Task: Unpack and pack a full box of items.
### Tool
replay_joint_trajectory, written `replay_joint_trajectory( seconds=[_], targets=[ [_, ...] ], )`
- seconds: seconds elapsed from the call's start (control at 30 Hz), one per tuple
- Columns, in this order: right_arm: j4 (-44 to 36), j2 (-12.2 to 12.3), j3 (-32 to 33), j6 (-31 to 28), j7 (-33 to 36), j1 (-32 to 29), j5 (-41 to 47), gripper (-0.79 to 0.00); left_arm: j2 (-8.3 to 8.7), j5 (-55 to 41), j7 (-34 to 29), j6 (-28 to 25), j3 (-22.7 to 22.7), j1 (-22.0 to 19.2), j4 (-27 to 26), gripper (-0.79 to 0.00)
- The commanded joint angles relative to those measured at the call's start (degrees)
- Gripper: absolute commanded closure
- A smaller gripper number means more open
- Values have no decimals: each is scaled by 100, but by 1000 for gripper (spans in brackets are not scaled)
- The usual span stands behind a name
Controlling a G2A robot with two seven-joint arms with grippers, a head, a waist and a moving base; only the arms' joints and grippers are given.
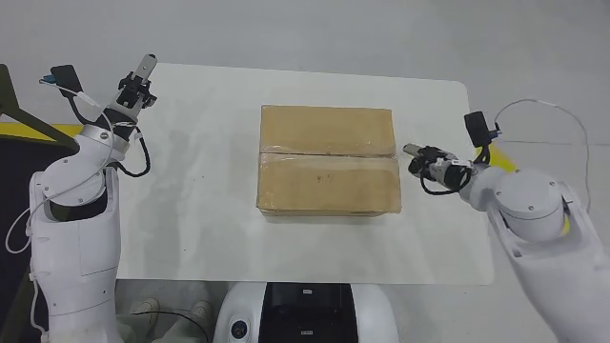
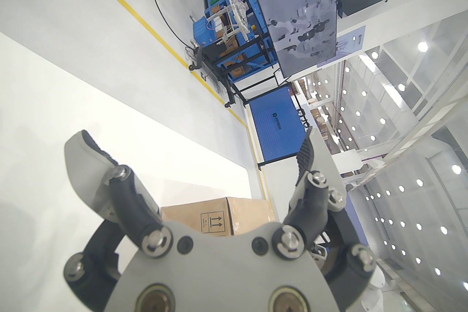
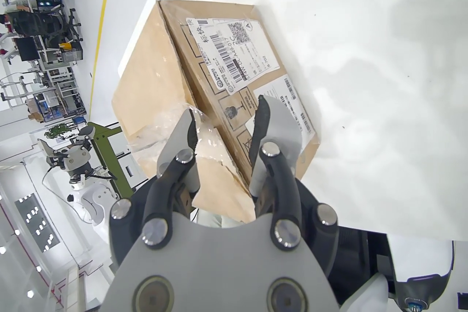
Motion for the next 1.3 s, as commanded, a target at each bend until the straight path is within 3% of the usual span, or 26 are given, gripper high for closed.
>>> replay_joint_trajectory(
  seconds=[0.0,0.1,0.17,0.2,0.47,0.6,1.0,1.27],
  targets=[
    [-106,12,75,55,-33,-36,-48,-277,0,0,0,0,0,0,0,-785],
    [-266,26,211,76,-85,-74,-80,-206,0,0,0,0,0,0,0,-785],
    [-359,31,257,39,-91,-89,-84,-92,0,0,0,0,0,0,0,-785],
    [-388,33,260,9,-76,-82,-84,0,0,0,0,0,0,0,0,-785],
    [-386,12,-238,250,36,441,-366,0,0,0,0,0,0,0,0,-785],
    [-160,-65,-567,319,162,853,-12,0,0,0,0,0,0,0,0,-785],
    [1164,-368,-1785,539,490,2200,819,0,0,0,0,0,0,0,0,-785],
    [1708,-508,-2062,668,378,2623,1222,0,0,0,0,0,0,0,0,-785]
  ],
)
